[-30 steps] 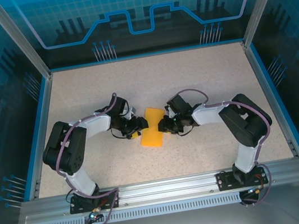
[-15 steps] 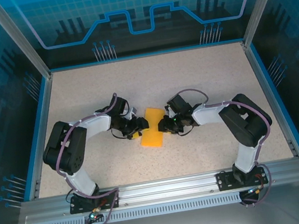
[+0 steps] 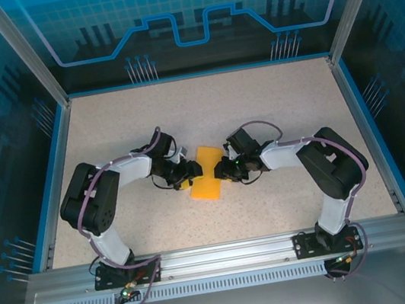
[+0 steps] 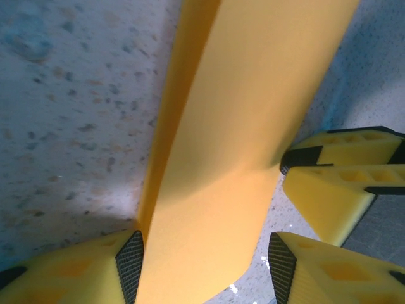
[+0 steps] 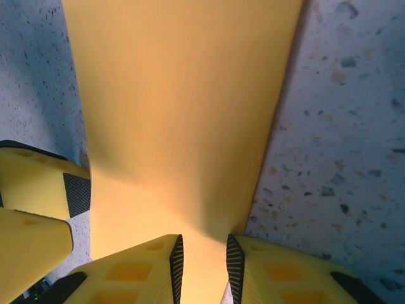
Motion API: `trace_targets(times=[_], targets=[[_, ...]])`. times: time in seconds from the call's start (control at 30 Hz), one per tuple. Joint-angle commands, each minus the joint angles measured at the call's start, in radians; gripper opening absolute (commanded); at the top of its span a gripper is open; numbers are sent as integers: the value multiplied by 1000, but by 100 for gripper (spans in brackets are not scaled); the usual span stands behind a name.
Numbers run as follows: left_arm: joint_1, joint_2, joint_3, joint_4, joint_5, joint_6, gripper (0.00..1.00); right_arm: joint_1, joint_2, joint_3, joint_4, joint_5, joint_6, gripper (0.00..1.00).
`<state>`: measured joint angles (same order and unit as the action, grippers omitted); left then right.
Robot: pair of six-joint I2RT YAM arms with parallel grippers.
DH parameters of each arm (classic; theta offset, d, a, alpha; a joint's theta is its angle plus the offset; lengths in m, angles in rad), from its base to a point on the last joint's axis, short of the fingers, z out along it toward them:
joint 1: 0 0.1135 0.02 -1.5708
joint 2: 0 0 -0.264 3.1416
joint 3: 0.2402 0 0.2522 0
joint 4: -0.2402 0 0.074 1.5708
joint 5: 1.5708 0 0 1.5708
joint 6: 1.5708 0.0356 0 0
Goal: Fold a paper plane with a square sheet of paper (pick it up from the middle)
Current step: Fold the triangle a second time at the center of the table.
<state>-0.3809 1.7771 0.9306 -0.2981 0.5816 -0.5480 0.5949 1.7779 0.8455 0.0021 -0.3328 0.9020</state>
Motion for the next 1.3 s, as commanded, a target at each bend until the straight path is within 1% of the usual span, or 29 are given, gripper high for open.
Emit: trace_targets(times=[0.0, 0.27, 0.37, 0.47, 0.6, 0.67, 0.77, 0.87, 0.9, 1.0, 1.03, 1.13, 1.2, 1.27], targets=[[-11, -1, 12, 34, 65, 1, 57, -7, 33, -32, -53, 19, 8, 29], [-10, -14, 14, 50, 70, -15, 57, -9, 31, -30, -54, 16, 3, 29], [-10, -15, 16, 61, 75, -26, 55, -10, 17, -29, -33, -1, -1, 29], [-9, -15, 18, 68, 75, -41, 50, -7, -35, -33, -19, 10, -26, 33], [-8, -26, 14, 72, 67, -49, 42, 8, -171, -54, -32, 74, -80, 40], [-7, -29, 14, 73, 64, -53, 40, 27, -241, -61, -66, 134, -116, 42], [-6, -34, 15, 71, 59, -59, 34, 92, -344, -86, -103, 247, -175, 49], [-3, -39, 19, 67, 51, -64, 33, 206, -402, -99, -94, 360, -252, 49], [-4, -39, 20, 65, 50, -66, 33, 250, -402, -82, -122, 418, -278, 50], [-2, -38, 28, 56, 51, -67, 30, 360, -345, 8, -246, 539, -317, 55], [-3, -36, 31, 54, 52, -69, 29, 396, -314, 27, -279, 583, -328, 56], [-3, -33, 37, 49, 55, -74, 28, 514, -192, 167, -367, 746, -353, 56], [-3, -35, 40, 44, 55, -73, 27, 560, -107, 250, -431, 824, -346, 58], [-4, -35, 39, 41, 54, -72, 25, 579, -44, 312, -476, 872, -336, 59]])
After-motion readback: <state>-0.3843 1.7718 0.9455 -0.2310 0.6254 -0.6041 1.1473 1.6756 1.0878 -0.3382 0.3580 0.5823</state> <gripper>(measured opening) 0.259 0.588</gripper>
